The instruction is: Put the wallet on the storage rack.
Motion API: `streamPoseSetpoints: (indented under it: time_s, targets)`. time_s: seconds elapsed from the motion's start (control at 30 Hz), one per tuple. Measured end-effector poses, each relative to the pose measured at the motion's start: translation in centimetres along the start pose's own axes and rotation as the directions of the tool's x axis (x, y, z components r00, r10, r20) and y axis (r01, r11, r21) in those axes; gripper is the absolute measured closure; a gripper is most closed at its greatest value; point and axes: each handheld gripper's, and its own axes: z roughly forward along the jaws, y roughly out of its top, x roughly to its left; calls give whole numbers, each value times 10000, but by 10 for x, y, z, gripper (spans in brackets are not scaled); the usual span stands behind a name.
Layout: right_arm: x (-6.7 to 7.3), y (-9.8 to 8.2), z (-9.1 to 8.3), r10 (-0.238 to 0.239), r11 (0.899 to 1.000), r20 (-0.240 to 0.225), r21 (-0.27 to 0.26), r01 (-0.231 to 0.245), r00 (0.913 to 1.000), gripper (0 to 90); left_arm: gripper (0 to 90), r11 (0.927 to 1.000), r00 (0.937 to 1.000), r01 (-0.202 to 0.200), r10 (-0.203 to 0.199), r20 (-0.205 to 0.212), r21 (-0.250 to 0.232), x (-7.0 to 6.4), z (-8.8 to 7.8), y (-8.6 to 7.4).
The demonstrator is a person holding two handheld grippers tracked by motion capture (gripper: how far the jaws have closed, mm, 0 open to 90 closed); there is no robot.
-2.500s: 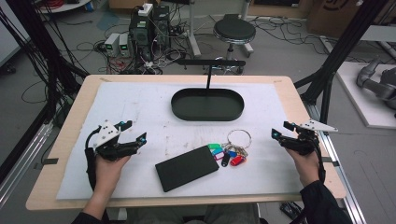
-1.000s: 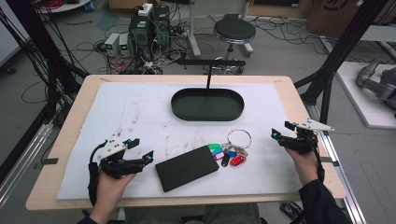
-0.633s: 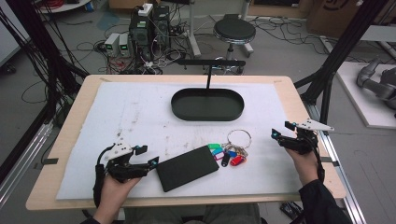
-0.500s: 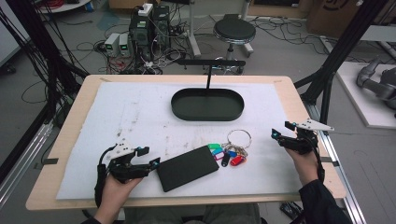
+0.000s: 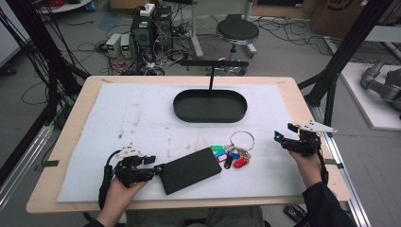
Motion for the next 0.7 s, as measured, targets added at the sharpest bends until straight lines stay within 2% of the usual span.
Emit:
streamPoseSetpoints:
  time_s: [0.07, 0.13, 0.17, 0.2, 0.27, 0.37, 0.5, 0.7]
  targets:
    - [0, 0, 1, 5, 10000, 13, 43, -5, 10000, 307, 444, 9994, 10000, -77, 77, -14, 342, -1, 2, 0]
    - [0, 0, 1, -20, 10000, 13, 76, 20, 10000, 308, 444, 9992, 10000, -63, 64, -27, 384, -2, 3, 0]
    - [0, 0, 1, -41, 10000, 17, 62, 41, 10000, 308, 444, 9989, 9998, 184, -185, 26, 427, -1, 3, 0]
    - [0, 0, 1, -41, 10000, 17, 62, 41, 10000, 308, 444, 9989, 9998, 184, -185, 26, 427, -1, 3, 0]
    - [0, 0, 1, -27, 10000, 32, 94, 27, 10000, 308, 444, 9971, 9981, 559, -572, 229, 521, 2, 4, -1]
    - [0, 0, 2, -65, 9999, 39, 104, 65, 10000, 309, 487, 9963, 9969, 621, -648, 452, 590, 2, 4, -1]
    - [0, 0, 2, -55, 9998, 43, 190, 54, 10000, 310, 612, 9971, 9957, 446, -494, 784, 624, 0, 4, -1]
    - [1, 0, 3, -67, 9998, 33, 196, 66, 10000, 310, 644, 9986, 9977, 173, -205, 645, 498, -3, 3, -1]
